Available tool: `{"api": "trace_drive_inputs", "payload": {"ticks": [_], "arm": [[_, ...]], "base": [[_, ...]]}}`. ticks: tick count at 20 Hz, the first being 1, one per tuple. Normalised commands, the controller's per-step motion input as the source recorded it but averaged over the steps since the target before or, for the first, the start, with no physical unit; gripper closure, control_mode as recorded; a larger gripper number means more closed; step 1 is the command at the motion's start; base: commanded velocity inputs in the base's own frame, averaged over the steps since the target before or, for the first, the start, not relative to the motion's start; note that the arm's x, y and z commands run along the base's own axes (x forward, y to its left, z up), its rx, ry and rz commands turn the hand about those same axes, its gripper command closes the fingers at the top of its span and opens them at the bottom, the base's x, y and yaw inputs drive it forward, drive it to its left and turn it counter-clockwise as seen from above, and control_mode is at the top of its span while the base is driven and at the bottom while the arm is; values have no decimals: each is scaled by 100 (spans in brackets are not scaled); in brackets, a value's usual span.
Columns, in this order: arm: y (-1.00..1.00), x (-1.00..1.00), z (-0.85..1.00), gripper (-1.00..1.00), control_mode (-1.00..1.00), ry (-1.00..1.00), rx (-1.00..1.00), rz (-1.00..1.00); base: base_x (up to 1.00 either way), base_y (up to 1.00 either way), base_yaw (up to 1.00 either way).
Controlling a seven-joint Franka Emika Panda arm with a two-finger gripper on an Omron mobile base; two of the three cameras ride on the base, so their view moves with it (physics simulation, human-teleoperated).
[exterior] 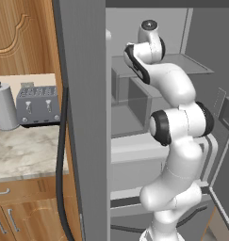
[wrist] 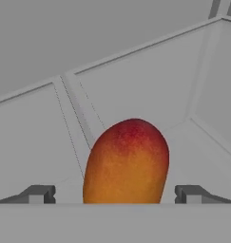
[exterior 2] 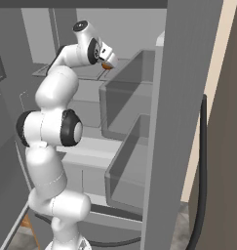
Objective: Pick the mango and pear from the fridge and place them inside the tupperware on the counter.
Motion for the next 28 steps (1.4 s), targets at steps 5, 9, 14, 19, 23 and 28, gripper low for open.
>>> {"api": "trace_drive_inputs", "payload": {"ticks": [5,9,14,19,23,28], "arm": [[-2,0,-10,-100,-100,1,0,0],[-5,9,-5,-100,-100,0,0,0],[-12,12,-6,-100,-100,0,0,2],[-8,10,-11,100,-100,0,0,1],[-1,11,-10,100,-100,0,0,7],[0,1,-12,100,-100,11,0,5]], "base": [[0,0,0],[0,0,0],[0,0,0],[0,0,0],[0,0,0],[0,0,0]]}}
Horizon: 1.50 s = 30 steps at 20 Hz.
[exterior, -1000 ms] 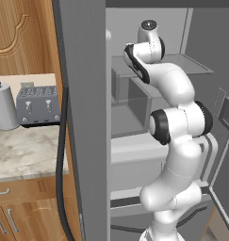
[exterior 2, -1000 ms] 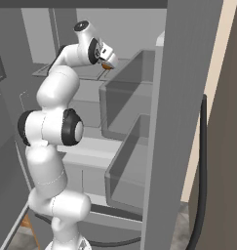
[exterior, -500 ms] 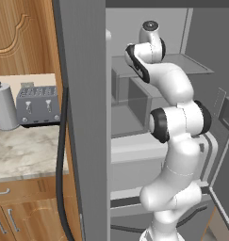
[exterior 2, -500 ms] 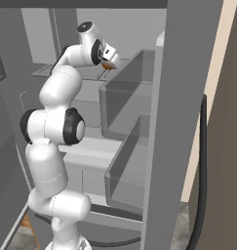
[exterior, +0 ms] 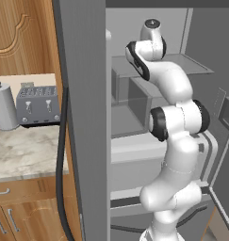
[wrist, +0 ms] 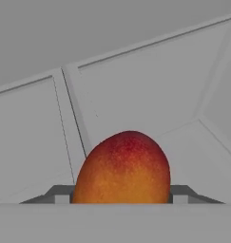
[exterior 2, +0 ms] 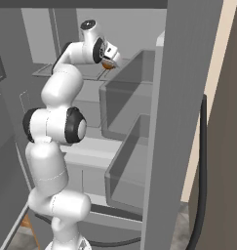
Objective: Pick the mango and pear from the fridge and place them inside the tupperware on the counter.
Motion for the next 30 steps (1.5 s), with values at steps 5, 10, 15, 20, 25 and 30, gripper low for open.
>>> {"api": "trace_drive_inputs", "payload": {"ticks": [5,10,15,20,25,30], "arm": [[0,-57,-6,100,-100,-12,0,0],[0,-100,6,100,-100,-23,0,0],[0,-100,10,100,-100,-27,0,0],[0,-100,17,100,-100,-13,0,0],[0,-99,28,100,-100,0,0,0],[0,-100,21,100,-100,0,0,0]], "base": [[0,0,0],[0,0,0],[0,0,0],[0,0,0],[0,0,0],[0,0,0]]}}
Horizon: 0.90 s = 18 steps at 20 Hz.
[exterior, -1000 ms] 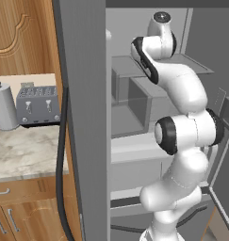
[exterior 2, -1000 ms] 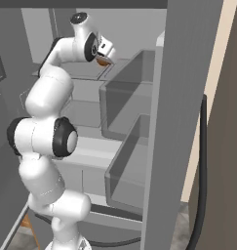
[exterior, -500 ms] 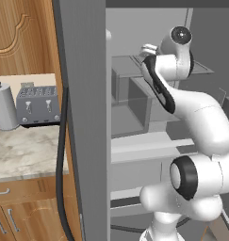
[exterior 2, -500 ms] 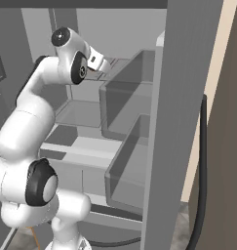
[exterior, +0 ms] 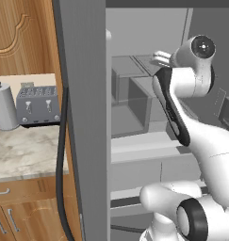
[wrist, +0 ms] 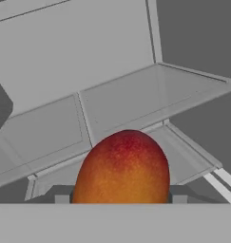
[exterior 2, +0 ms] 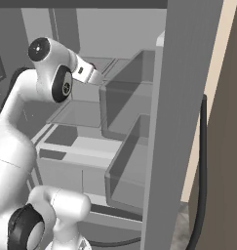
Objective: Pick the mango and pear from the fridge and place them inside the tupperware on the counter.
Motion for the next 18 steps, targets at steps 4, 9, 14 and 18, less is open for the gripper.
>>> {"api": "trace_drive_inputs", "payload": {"ticks": [4,9,14,18], "arm": [[0,-94,20,100,-100,3,0,0],[0,-91,6,100,-100,4,0,0],[1,-90,0,100,-100,0,0,0],[1,-93,0,100,-100,0,0,0]], "base": [[0,0,0],[0,0,0],[0,0,0],[0,0,0]]}}
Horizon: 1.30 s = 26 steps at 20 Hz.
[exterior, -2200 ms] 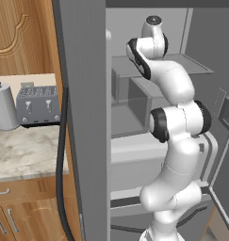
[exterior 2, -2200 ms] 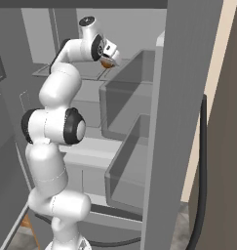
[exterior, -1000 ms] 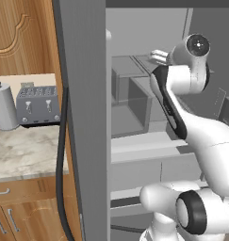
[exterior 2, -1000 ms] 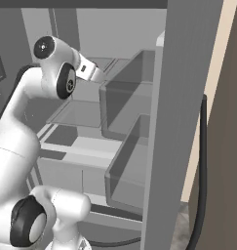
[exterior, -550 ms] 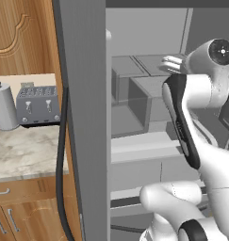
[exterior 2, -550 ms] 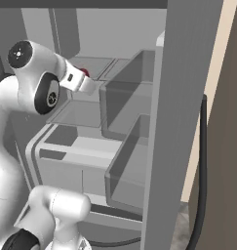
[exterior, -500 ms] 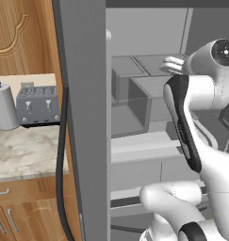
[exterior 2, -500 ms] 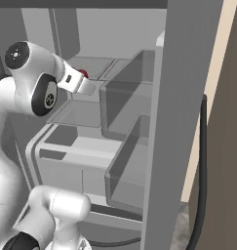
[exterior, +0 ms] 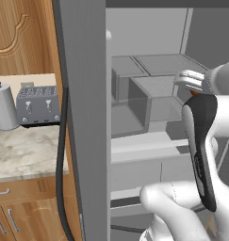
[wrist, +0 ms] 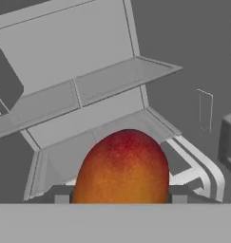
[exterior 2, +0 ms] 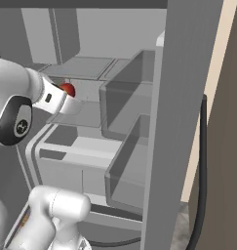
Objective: Pick the mango and pear from the fridge and place them inside the tupperware on the counter.
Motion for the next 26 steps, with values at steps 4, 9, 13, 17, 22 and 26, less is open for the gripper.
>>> {"api": "trace_drive_inputs", "payload": {"ticks": [4,9,13,17,22,26], "arm": [[1,-25,-1,100,100,0,0,0],[0,0,0,100,100,0,0,0],[0,0,0,100,100,0,0,0],[0,0,0,100,100,0,0,0],[0,0,0,100,100,0,0,0],[0,0,0,100,100,0,0,0]], "base": [[-75,9,0],[-100,28,0],[-99,43,11],[-78,55,38],[-59,67,76],[-49,72,93]]}}
